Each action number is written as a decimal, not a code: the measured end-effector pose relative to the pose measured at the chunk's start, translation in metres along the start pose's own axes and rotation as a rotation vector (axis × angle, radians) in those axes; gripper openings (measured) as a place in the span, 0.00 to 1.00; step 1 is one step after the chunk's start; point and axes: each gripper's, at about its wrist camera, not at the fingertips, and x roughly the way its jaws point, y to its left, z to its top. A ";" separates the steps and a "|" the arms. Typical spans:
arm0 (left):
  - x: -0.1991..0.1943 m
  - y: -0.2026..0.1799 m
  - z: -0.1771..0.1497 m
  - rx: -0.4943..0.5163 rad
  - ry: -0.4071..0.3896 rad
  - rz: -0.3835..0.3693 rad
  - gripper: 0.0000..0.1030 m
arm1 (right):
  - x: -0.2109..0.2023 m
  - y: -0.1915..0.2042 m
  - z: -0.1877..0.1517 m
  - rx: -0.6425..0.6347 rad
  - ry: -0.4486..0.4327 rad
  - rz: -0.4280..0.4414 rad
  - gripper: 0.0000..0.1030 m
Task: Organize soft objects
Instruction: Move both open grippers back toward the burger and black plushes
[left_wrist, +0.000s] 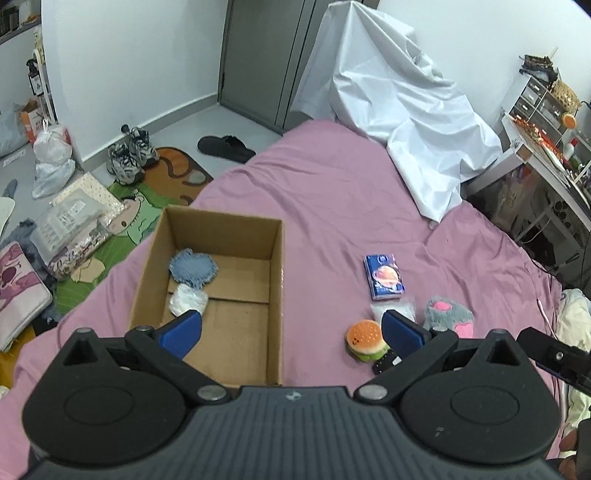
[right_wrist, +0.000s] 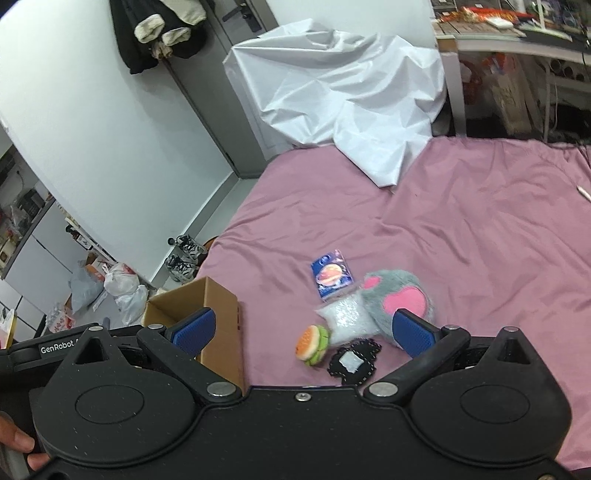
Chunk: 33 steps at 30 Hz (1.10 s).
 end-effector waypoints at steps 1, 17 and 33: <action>0.001 -0.002 -0.001 0.003 0.004 0.001 1.00 | 0.001 -0.003 -0.001 0.005 0.005 -0.001 1.00; 0.037 -0.048 -0.010 0.054 0.085 -0.014 0.98 | 0.030 -0.054 -0.021 0.165 0.066 -0.001 0.99; 0.108 -0.077 -0.020 0.015 0.210 -0.003 0.71 | 0.087 -0.102 -0.037 0.462 0.232 0.105 0.72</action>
